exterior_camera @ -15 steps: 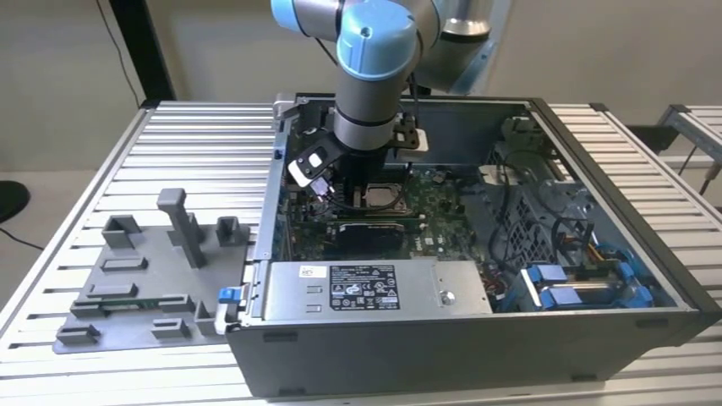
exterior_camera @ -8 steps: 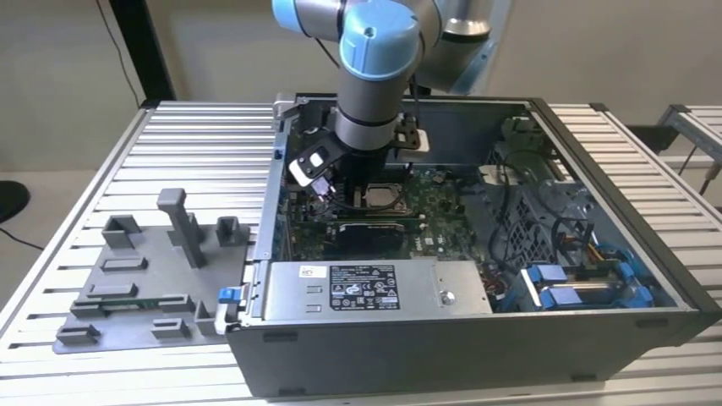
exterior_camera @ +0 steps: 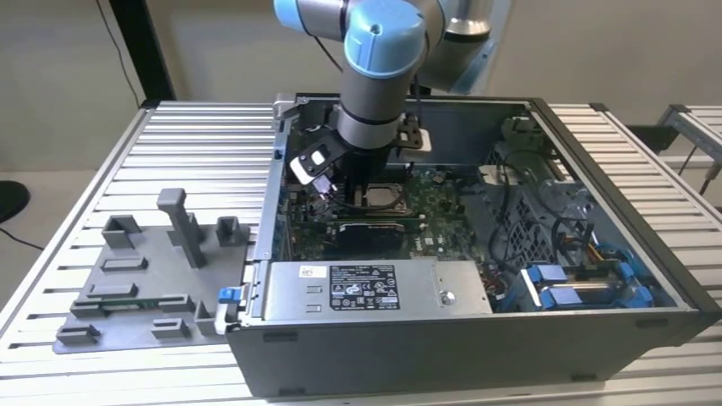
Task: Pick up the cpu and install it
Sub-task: 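Install the second cpu locking lever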
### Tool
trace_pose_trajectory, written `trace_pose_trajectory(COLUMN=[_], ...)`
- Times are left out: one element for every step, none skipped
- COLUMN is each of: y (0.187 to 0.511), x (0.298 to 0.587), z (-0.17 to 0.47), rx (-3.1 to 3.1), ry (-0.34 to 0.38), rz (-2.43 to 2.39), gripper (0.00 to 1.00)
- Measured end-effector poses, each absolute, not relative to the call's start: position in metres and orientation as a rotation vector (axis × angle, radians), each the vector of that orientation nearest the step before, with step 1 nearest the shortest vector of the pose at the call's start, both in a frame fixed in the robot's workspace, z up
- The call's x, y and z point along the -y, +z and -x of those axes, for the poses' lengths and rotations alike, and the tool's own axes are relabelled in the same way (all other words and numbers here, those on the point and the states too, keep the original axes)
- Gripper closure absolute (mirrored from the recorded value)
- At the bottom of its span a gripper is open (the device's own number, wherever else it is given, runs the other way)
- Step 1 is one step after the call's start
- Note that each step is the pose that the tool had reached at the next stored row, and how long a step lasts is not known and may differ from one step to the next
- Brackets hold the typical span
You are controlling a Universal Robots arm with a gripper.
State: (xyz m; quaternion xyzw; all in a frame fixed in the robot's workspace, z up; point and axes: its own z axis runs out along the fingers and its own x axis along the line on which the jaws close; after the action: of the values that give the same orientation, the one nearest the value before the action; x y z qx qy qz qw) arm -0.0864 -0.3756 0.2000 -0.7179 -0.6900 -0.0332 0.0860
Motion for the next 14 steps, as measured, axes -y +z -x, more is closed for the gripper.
trace_pose_trajectory(y=[0.2,0.2001,0.2001,0.2001,0.2002,0.2001,0.2001,0.2001,0.2,0.1999,0.1996,0.1995,0.1996,0.1995], x=[0.3759,0.3762,0.3764,0.3767,0.3768,0.3768,0.3768,0.3768,0.3768,0.3768,0.3768,0.3768,0.3768,0.377], z=[0.0858,0.0854,0.0847,0.0842,0.084,0.0839,0.0839,0.0839,0.0838,0.0838,0.0838,0.0838,0.0838,0.0835], rx=[2.055,2.054,2.052,2.051,2.05,2.05,2.05,2.049,2.049,2.049,2.048,2.048,2.048,2.047], ry=[-0.096,-0.093,-0.09,-0.088,-0.086,-0.085,-0.085,-0.084,-0.084,-0.083,-0.083,-0.082,-0.081,-0.079], rz=[2.139,2.138,2.137,2.136,2.135,2.135,2.135,2.135,2.134,2.134,2.134,2.134,2.134,2.133], gripper=[1.0,1.0,1.0,1.0,1.0,1.0,1.0,1.0,1.0,1.0,1.0,1.0,1.0,1.0])
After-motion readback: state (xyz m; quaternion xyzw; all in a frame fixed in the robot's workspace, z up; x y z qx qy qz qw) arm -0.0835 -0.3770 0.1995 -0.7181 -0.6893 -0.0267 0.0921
